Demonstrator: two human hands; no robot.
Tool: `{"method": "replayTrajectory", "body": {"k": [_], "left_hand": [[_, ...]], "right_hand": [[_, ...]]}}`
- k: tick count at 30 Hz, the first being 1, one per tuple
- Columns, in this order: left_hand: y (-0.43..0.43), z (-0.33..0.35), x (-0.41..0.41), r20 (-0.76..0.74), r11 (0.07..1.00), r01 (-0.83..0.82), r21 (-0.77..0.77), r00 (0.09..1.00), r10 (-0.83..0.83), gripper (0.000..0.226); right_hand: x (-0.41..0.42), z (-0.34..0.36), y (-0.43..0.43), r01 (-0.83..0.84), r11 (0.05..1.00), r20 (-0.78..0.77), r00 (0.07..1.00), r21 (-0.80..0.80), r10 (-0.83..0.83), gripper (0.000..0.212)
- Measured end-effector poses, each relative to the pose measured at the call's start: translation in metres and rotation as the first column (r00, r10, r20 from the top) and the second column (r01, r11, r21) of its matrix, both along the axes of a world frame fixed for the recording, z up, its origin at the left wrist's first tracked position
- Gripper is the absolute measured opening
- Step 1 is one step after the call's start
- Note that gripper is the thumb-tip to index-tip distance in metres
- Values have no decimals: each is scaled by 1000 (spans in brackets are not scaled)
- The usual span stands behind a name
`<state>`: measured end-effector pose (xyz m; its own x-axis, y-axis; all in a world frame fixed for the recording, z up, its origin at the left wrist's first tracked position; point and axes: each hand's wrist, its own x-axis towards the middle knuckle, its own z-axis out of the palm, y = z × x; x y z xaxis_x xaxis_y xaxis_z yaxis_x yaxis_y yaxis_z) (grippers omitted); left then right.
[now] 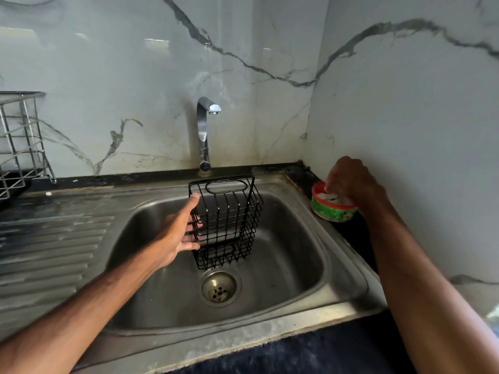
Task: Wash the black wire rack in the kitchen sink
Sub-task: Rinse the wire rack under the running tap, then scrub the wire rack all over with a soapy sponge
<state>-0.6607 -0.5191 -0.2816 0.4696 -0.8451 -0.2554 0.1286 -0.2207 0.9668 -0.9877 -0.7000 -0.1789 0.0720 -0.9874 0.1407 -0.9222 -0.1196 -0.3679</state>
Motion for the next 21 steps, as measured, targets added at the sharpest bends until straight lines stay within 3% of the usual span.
{"method": "replayTrajectory", "body": {"k": [3,6,9,13,16,21], "left_hand": [[-1,-1,0,5,1000,-1,8,1000,1,84],[-1,-1,0,3,1000,3,5,1000,-3,77],[-2,-2,1,-6,1000,3,1,1000,-3,60],[-3,-2,0,-5,1000,12,-2,1000,-12,54],[-2,-1,0,-3,1000,14,-9,1000,-14,53],[-2,-2,2,3,1000,13,-7,1000,-13,73]], "right_hand": [[-2,-9,-4,-51,994,-127,990,94,62,65],[-1,-19,-5,-93,991,-130,986,97,105,69],[2,-19,3,-44,999,-83,996,31,46,58],[0,-13,3,-71,997,-29,997,5,71,46],[-5,1,7,-87,995,45,995,-51,89,19],[-8,16,16,-108,991,101,988,-74,115,35]]}}
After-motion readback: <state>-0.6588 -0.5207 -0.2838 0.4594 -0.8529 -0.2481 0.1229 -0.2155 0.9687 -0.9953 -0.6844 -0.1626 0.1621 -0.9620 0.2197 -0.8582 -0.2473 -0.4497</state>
